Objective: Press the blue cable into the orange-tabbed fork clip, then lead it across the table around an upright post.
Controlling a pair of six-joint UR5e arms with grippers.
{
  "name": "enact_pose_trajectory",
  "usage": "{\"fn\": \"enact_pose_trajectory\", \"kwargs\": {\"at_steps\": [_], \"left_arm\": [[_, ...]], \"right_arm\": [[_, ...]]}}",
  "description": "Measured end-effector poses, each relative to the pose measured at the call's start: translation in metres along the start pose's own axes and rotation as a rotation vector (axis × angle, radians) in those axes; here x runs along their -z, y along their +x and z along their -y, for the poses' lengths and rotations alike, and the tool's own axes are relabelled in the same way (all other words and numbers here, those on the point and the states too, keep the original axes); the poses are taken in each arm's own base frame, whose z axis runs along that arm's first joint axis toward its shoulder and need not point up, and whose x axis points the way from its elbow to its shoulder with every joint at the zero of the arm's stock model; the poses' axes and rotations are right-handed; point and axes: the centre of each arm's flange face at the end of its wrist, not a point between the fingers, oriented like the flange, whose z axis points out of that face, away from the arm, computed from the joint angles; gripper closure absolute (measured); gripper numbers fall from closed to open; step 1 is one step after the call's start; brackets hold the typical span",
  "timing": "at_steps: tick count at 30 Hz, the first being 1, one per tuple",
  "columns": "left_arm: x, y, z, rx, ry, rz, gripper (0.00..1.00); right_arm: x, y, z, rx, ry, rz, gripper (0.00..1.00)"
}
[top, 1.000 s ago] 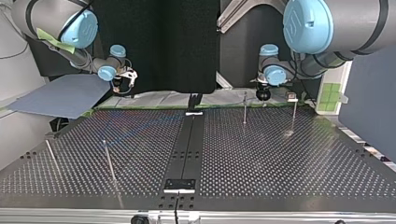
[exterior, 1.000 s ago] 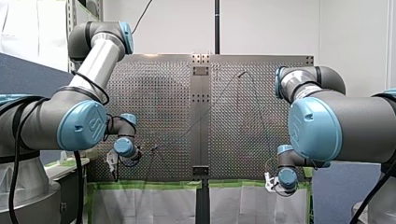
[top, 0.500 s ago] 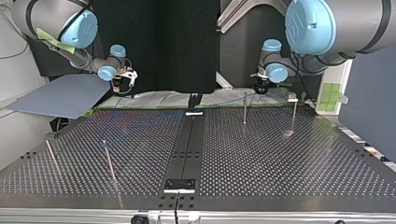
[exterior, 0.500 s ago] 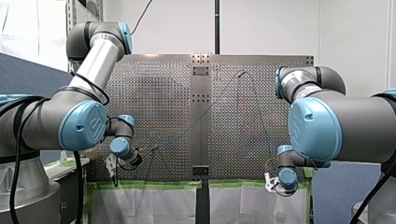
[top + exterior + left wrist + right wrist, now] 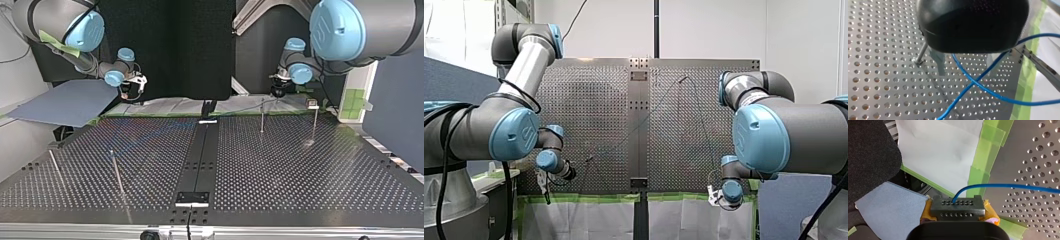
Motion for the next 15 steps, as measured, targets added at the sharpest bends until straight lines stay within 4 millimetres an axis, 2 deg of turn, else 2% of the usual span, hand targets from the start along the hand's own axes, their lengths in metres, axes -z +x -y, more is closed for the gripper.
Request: {"fn": "enact_pose_trajectory", "kwargs": {"at_steps": [15], "left_arm": [[0.001,-0.014,-0.007,0.014,0.035,0.016,0.18]], "right_arm": [[-0.001,0.001,0.000,0.004,0.000,-0.001,1.00]]}}
